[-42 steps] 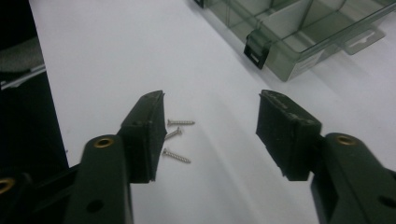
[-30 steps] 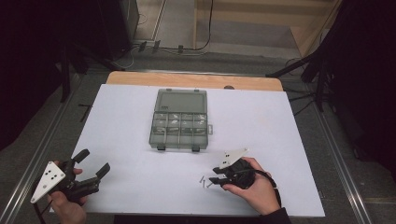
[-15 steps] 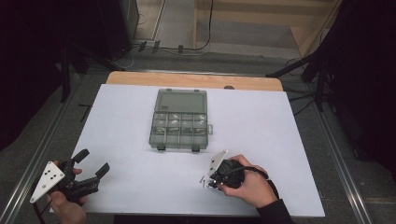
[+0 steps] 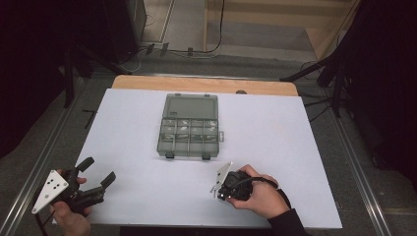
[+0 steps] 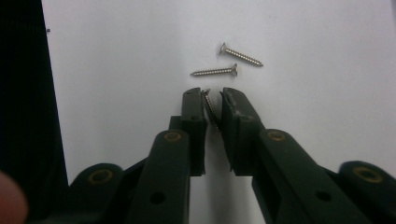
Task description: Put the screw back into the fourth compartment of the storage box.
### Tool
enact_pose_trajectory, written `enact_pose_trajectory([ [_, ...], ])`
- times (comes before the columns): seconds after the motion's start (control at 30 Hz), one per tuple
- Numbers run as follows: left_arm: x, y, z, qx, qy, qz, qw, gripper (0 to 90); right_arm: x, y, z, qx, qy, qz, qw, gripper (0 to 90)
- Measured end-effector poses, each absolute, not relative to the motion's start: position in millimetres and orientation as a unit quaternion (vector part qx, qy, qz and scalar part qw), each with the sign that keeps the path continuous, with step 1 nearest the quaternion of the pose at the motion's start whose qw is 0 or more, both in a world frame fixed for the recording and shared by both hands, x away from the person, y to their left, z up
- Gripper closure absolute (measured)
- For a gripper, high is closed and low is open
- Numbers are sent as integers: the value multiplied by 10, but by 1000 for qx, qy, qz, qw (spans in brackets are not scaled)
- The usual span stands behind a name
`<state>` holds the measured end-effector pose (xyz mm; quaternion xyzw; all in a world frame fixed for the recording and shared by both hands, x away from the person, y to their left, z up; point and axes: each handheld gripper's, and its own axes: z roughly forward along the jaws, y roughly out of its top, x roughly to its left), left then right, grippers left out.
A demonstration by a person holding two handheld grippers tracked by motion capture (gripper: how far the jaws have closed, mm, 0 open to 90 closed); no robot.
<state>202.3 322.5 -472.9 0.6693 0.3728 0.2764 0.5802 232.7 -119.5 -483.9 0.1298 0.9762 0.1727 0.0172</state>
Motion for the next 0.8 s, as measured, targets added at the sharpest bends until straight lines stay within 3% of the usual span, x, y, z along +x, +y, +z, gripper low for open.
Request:
enact_pose_trajectory([
  [0.13, 2023, 3224, -4730, 670, 373, 276, 579, 110, 2313, -1182, -4836, 143, 976, 167, 9, 895],
  [0.8, 2024, 3223, -4728, 671, 372, 277, 578, 109, 2374, -1204, -4821, 208, 964, 168, -6, 899],
])
